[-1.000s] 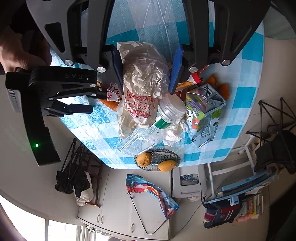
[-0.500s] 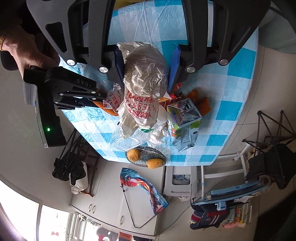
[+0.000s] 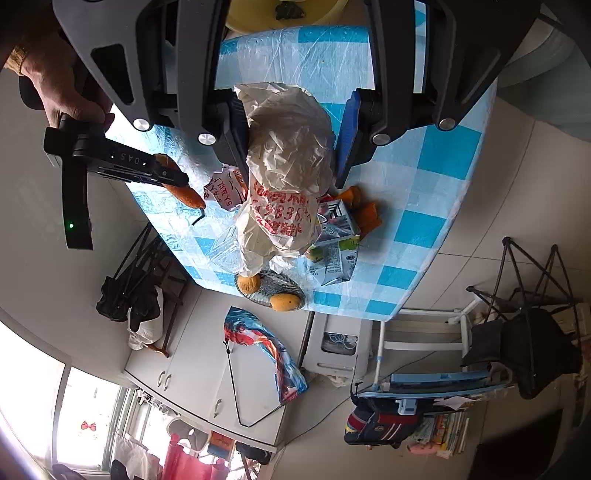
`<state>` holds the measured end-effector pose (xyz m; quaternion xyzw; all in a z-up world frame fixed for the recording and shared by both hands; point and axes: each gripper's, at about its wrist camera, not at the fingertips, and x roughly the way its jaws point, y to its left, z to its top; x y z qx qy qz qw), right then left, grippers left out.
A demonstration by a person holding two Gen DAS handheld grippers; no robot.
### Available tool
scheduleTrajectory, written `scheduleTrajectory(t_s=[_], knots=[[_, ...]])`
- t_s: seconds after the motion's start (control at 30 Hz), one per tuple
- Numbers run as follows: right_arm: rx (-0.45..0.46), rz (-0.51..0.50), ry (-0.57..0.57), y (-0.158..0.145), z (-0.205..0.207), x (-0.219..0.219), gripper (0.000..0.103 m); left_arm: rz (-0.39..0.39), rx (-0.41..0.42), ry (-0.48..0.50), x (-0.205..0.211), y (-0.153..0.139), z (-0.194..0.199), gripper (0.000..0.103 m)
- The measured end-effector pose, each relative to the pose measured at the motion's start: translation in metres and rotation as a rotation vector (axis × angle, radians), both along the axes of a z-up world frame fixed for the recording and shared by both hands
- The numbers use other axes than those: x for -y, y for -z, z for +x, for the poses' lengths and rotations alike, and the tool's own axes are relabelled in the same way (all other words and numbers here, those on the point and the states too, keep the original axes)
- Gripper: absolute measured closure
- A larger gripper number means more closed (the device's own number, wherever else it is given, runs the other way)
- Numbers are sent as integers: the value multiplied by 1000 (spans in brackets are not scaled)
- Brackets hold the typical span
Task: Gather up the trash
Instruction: 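Grasp the crumpled white plastic bag with the left gripper while the right gripper grasps the orange carrot, then carry the bag and carrot to the yellow bucket and open both grippers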
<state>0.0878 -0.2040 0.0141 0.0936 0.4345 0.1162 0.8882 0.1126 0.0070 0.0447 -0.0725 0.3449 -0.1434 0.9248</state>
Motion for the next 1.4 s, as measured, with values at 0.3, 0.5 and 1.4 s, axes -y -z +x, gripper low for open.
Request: scheduleTrajectory(t_s=[0.3, 0.5, 1.4], knots=[[38, 34, -41, -16, -26, -8, 80, -6, -12, -22, -7, 4, -21, 64], [38, 60, -72, -15, -47, -14, 80, 22, -14, -18, -3, 9, -34, 63], [-89, 124, -246, 15, -153, -70, 77, 56, -34, 20, 8, 21, -83, 63]])
